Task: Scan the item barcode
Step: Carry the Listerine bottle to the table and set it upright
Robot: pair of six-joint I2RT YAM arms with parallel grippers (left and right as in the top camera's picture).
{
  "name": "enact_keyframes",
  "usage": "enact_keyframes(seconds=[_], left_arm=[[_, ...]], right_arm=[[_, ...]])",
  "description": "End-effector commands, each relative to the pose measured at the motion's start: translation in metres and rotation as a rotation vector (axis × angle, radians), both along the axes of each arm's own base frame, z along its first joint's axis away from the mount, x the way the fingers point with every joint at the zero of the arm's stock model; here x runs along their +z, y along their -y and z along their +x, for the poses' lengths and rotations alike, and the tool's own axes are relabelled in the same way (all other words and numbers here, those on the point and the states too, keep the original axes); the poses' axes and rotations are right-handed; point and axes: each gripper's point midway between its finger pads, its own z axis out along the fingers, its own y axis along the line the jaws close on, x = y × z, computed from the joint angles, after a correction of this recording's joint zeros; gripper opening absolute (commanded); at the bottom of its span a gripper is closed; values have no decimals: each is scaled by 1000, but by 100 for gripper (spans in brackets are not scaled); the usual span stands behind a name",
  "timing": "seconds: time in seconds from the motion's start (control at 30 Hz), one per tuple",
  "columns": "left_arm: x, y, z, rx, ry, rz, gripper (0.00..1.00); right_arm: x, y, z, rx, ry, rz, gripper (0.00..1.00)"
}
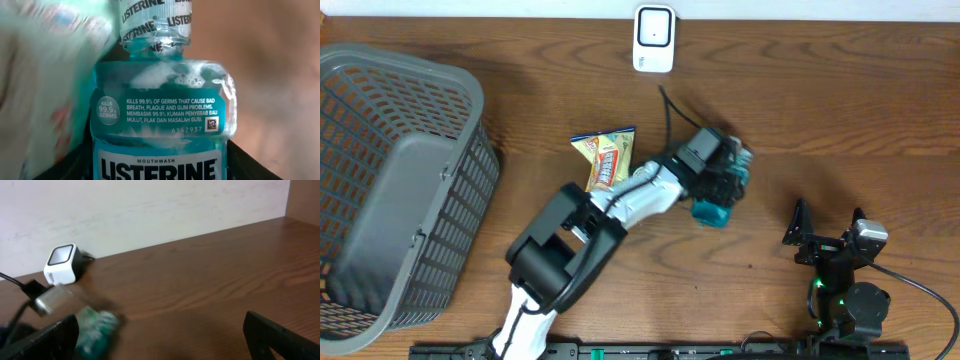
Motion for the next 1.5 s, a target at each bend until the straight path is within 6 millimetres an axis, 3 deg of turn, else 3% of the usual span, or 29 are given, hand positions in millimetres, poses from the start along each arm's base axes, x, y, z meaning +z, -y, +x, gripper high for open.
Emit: enact_keyframes(seconds=[0.0,0.17,0.27,0.47,0.63,0.87,1.0,1.1,1.2,1.47], left_arm=[[-4,-51,49,154,39,83,44],[-6,-86,70,233,15,101,42],[1,-90,73,238,24,97,42],[25,-68,57,155,79,79,43],[24,-43,30,85,82,97,43],[20,-32,19,90,202,225,64],[34,-31,22,49,265,232,68],[59,-42,36,62,363,275,75],[109,-56,53,85,525,320,86],[258,-87,61,122,901,324,86]], right_arm=[[-1,0,0,-1,-2,10,99],[-1,0,0,-1,-2,10,99],[-1,0,0,-1,-2,10,99],[-1,0,0,-1,-2,10,99],[-1,0,0,-1,-2,10,99],[-1,0,0,-1,-2,10,99],[-1,0,0,-1,-2,10,99],[-1,0,0,-1,-2,10,99],[-1,0,0,-1,-2,10,99],[-1,0,0,-1,-2,10,99]])
